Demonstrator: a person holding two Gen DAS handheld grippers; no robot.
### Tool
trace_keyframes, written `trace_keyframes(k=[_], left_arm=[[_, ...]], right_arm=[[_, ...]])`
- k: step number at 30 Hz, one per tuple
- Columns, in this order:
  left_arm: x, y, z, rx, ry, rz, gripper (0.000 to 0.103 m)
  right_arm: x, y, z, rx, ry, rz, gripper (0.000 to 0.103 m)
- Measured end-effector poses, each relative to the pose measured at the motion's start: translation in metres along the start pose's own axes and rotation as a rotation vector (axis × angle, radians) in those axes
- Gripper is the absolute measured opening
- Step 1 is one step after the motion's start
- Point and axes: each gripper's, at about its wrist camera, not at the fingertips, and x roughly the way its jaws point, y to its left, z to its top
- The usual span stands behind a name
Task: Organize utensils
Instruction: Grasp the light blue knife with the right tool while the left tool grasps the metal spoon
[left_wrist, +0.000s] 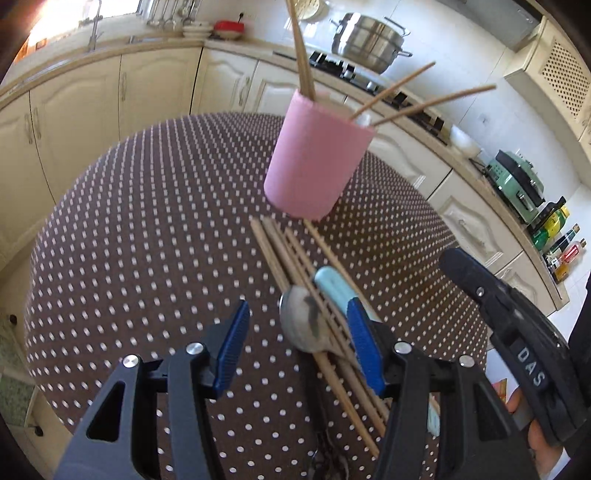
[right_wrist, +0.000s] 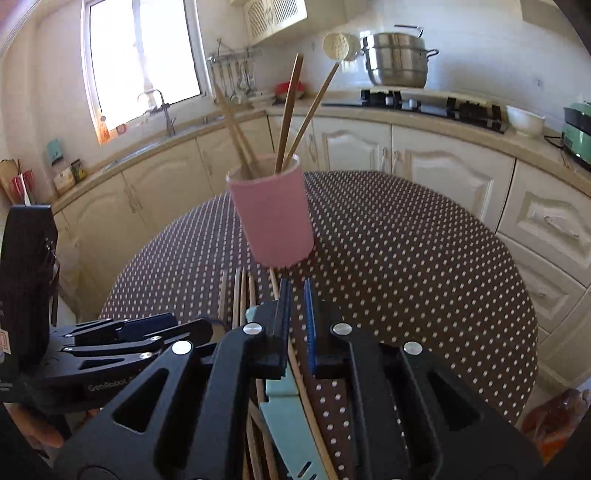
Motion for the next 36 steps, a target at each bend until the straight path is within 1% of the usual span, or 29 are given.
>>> trace_keyframes(k=[1, 2, 3, 5, 6, 7, 8, 9, 11, 14, 19, 22, 23, 28, 31, 33, 36], left_arm=[[0.003, 0.0, -0.001, -0.001, 0.009, -0.002, 0.048], [0.007, 0.0, -0.002, -0.001, 0.023, -0.006, 0.042], [0.009, -0.001, -0.002, -0.004, 0.031, -0.01, 0.04], [0.015, 0.0, -0.002, -0.013, 0.045, -0.018, 0.03], [0.018, 0.0, -0.001, -0.018, 0.05, -0.022, 0.022], [0.019, 0.001, -0.001, -0.023, 0.049, -0.021, 0.019], [0.02, 0.002, 0.0, -0.03, 0.045, -0.017, 0.011], [0.022, 0.002, 0.001, -0.032, 0.046, -0.02, 0.007], [0.022, 0.0, 0.003, -0.039, 0.036, -0.029, 0.007], [0.014, 0.0, 0.007, -0.036, 0.0, -0.023, 0.006], [0.001, 0.003, 0.014, -0.021, -0.028, -0.012, 0.005], [-0.001, 0.006, 0.016, -0.021, -0.023, -0.002, 0.005], [-0.001, 0.007, 0.017, -0.026, -0.02, -0.002, 0.005], [0.001, 0.01, 0.017, -0.03, -0.013, -0.005, 0.005], [0.004, 0.012, 0.018, -0.035, -0.006, -0.011, 0.005], [0.006, 0.012, 0.019, -0.037, -0.003, -0.012, 0.005], [0.009, 0.011, 0.021, -0.038, -0.001, -0.02, 0.005]], right_arm=[[0.001, 0.0, -0.001, -0.004, 0.009, 0.001, 0.009], [0.002, 0.0, -0.003, -0.008, 0.019, 0.004, 0.013], [0.004, 0.001, -0.004, -0.01, 0.034, 0.007, 0.016], [0.006, 0.0, -0.006, -0.013, 0.058, 0.015, 0.031], [0.008, 0.0, -0.007, -0.018, 0.075, 0.02, 0.032], [0.009, 0.001, -0.006, -0.026, 0.086, 0.023, 0.033], [0.011, 0.002, -0.007, -0.036, 0.101, 0.023, 0.033], [0.014, 0.003, -0.007, -0.045, 0.117, 0.02, 0.033], [0.022, 0.003, -0.01, -0.058, 0.163, 0.019, 0.033], [0.033, 0.004, -0.012, -0.082, 0.226, 0.021, 0.033], [0.042, 0.012, -0.013, -0.14, 0.285, 0.036, 0.032], [0.048, 0.02, -0.012, -0.181, 0.319, 0.049, 0.032], [0.051, 0.022, -0.012, -0.192, 0.334, 0.053, 0.027], [0.065, 0.027, -0.013, -0.215, 0.396, 0.042, 0.022], [0.07, 0.024, -0.01, -0.203, 0.424, 0.048, 0.022], [0.079, 0.023, -0.009, -0.212, 0.463, 0.043, 0.023], [0.086, 0.023, -0.005, -0.216, 0.478, 0.053, 0.022]])
